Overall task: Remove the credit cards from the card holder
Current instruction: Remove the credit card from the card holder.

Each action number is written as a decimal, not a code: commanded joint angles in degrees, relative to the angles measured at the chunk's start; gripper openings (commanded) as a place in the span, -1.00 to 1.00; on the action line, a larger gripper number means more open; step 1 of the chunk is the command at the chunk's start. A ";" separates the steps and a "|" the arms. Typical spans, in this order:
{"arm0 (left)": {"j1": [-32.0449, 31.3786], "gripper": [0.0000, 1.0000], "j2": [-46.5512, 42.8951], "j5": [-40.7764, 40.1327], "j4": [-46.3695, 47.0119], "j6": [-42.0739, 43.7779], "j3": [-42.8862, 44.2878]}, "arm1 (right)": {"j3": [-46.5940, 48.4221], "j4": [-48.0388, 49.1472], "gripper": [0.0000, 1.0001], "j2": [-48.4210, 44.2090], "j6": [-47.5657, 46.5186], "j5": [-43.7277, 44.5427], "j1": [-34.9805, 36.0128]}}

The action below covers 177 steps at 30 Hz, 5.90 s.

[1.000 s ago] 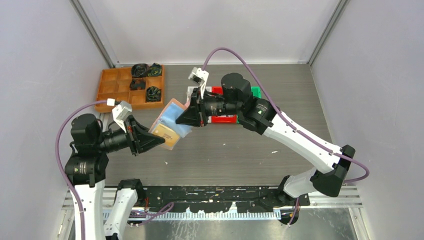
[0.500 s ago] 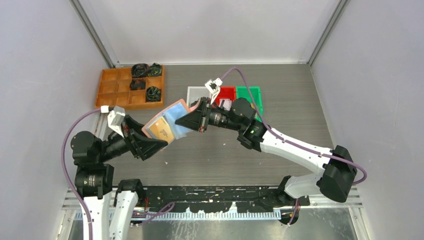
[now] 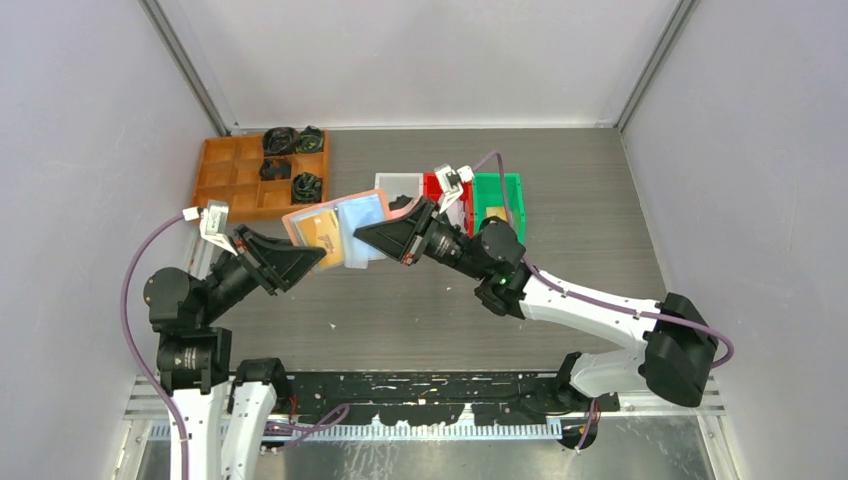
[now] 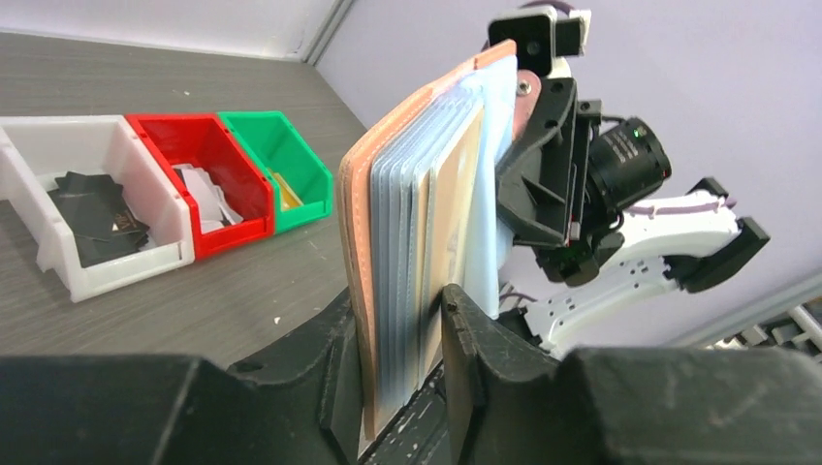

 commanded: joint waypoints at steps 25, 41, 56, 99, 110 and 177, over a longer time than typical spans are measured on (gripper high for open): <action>0.11 -0.95 2.88 2.45 -1.64 10.25 3.98 | 3.55 -4.35 0.48 -2.33 -3.37 -4.05 -0.49; 0.05 -0.97 10.10 12.11 -25.97 30.79 17.36 | 17.04 -31.36 -0.24 -1.54 -19.19 -17.71 -1.33; 0.10 -0.05 7.72 17.85 -12.57 16.15 11.49 | 19.83 -29.53 -0.99 0.07 -13.95 -25.82 -1.49; 0.12 -0.99 9.25 2.45 -23.64 21.24 12.51 | 21.15 -33.94 0.06 -0.30 -2.58 -12.75 -2.19; 0.12 -0.85 8.10 14.90 -17.58 15.38 11.06 | 13.58 -19.97 -0.11 5.48 7.22 -15.64 -2.04; 0.12 -0.76 10.20 12.17 -21.99 20.51 12.38 | 19.82 -33.87 -0.18 6.95 0.26 -4.24 4.09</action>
